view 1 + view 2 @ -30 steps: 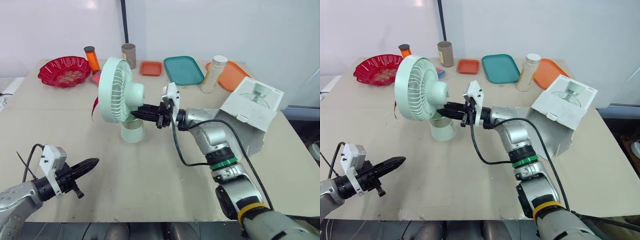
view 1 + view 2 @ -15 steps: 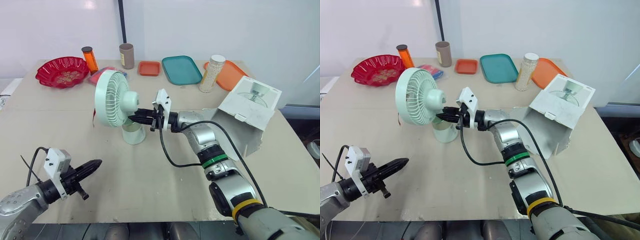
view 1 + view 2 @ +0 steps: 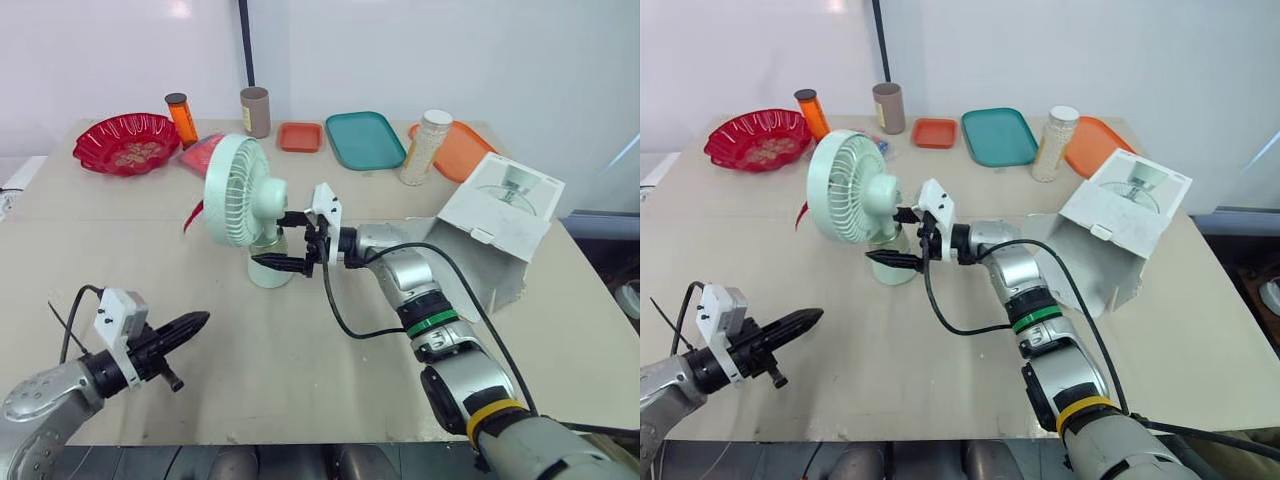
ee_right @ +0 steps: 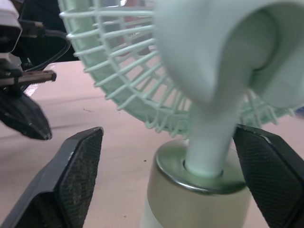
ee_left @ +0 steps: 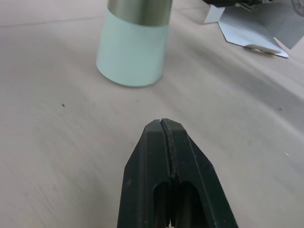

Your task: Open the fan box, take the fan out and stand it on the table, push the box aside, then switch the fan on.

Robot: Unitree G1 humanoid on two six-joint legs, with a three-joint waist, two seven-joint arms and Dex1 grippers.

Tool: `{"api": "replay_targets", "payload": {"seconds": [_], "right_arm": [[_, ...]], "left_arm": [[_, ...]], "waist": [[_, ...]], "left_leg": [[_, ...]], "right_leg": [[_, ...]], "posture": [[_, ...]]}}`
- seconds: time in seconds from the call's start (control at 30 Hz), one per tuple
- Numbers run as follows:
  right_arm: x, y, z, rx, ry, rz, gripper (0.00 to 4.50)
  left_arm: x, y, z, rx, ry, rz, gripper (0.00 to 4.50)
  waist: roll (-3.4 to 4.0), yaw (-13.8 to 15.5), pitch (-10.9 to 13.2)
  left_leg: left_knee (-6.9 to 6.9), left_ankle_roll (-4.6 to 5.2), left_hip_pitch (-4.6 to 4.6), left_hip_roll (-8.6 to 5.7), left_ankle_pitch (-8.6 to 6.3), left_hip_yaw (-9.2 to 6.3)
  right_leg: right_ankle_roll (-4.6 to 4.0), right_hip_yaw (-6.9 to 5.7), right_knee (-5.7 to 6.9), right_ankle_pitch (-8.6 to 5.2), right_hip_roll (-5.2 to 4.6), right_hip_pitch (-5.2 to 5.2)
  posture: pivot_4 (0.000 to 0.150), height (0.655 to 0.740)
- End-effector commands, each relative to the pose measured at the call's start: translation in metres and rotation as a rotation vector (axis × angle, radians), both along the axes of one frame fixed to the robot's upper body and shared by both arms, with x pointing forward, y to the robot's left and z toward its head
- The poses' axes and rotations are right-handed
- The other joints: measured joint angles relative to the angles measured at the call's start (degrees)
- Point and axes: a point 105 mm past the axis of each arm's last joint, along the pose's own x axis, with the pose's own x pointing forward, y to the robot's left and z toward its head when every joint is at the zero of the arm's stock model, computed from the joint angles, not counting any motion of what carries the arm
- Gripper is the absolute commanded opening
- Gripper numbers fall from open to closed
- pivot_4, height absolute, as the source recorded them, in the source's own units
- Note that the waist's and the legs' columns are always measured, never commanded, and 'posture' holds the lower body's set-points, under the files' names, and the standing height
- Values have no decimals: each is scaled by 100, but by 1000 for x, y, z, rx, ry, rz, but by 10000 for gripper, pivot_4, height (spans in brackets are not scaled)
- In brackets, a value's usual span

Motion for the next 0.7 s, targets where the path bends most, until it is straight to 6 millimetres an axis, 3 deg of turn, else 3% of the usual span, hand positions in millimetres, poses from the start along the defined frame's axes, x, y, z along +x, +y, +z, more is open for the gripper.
{"api": "replay_targets", "payload": {"seconds": [0.03,0.23,0.37,0.47,0.7], "right_arm": [[-4,-8,14,21,-45,10,44359],[-14,-37,6,-31,-49,-3,44359],[-21,-65,4,-52,-38,-57,45000],[-22,-87,2,-74,-36,-144,45000],[-29,-122,-9,-108,12,-301,45000]], "left_arm": [[8,11,11,45,-39,36,0],[15,28,14,66,-57,79,0],[19,45,19,53,-100,109,10578],[16,53,25,8,-131,114,23364],[8,55,20,31,-130,113,44603]], "waist": [[0,-1,0],[0,3,0],[0,3,0],[0,7,0],[0,-7,0]], "left_leg": [[0,0,0,0,0,0],[0,0,-2,-1,0,0],[0,0,0,0,0,0],[0,0,-5,-2,0,0],[0,0,-1,-3,0,1]], "right_leg": [[0,0,0,0,0,0],[1,-1,-2,0,-3,0],[0,-1,1,0,1,0],[3,-1,-5,-2,-4,0],[3,3,-3,-2,-2,1]], "posture": [[1500,7400],[1500,7400],[1500,7400],[1500,7400],[1500,7400]]}}
